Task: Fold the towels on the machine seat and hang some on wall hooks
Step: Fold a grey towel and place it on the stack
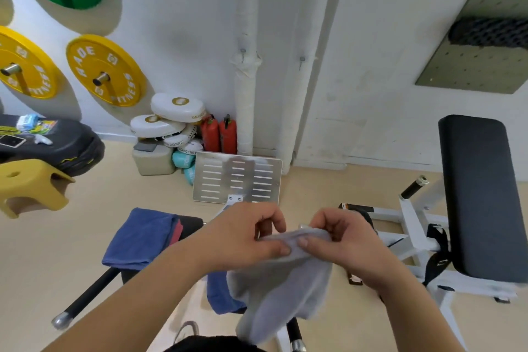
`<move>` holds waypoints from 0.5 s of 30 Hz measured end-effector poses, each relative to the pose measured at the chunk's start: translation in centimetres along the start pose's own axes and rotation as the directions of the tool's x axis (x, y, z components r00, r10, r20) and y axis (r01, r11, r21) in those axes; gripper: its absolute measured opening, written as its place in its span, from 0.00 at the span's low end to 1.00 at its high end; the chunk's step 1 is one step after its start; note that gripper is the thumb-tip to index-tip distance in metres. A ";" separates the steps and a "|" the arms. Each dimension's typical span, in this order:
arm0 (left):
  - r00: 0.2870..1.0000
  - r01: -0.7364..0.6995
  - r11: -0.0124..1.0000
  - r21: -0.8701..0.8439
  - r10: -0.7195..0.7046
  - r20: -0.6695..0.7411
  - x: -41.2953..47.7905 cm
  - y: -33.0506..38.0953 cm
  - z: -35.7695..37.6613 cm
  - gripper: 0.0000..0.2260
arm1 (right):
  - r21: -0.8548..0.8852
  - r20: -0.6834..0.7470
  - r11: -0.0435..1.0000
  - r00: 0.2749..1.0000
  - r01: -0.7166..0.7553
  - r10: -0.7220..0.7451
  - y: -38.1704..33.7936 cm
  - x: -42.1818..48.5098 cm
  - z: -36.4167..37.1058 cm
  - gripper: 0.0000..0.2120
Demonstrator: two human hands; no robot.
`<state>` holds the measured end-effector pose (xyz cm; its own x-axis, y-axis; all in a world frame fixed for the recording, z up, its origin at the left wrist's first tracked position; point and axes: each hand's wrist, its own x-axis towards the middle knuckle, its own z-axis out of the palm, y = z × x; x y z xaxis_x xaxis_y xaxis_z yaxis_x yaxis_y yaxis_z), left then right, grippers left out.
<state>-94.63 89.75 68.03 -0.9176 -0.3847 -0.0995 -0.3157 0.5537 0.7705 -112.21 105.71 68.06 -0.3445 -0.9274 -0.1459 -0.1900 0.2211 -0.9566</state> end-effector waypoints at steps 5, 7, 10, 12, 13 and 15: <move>0.959 0.161 0.971 0.177 -0.197 0.205 -1.5 -3.6 -0.2 0.16 | 0.212 -0.238 0.977 0.970 -0.006 0.058 -0.4 -0.1 -0.9 0.10; 0.970 0.192 0.977 0.096 -0.204 0.132 -2.1 -4.4 0.0 0.16 | 0.196 -0.388 0.980 0.914 -0.043 0.118 0.7 0.3 -1.2 0.09; 0.976 0.181 0.965 -0.188 -0.200 -0.087 -2.8 -4.0 -0.4 0.07 | 0.162 -0.517 0.981 0.838 -0.105 0.174 2.3 0.3 -1.5 0.09; 0.928 0.144 0.910 -0.388 -0.261 -0.266 -2.9 -3.5 -0.8 0.05 | 0.210 -0.543 0.969 0.810 -0.127 0.224 2.9 0.2 -1.2 0.07; 0.896 0.121 0.879 -0.461 -0.297 -0.330 -2.9 -3.3 -1.0 0.05 | 0.227 -0.560 0.964 0.791 -0.140 0.246 3.0 0.1 -1.0 0.06; 0.878 0.101 0.884 -0.457 -0.295 -0.377 -3.1 -2.5 -1.4 0.07 | 0.208 -0.586 0.967 0.772 -0.148 0.244 2.8 -0.1 -0.5 0.06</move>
<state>-90.60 88.50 67.28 -0.6212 -0.7799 -0.0773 -0.2613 0.1132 0.9586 -113.16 106.54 65.46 -0.8516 -0.4853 -0.1981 0.0583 0.2879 -0.9559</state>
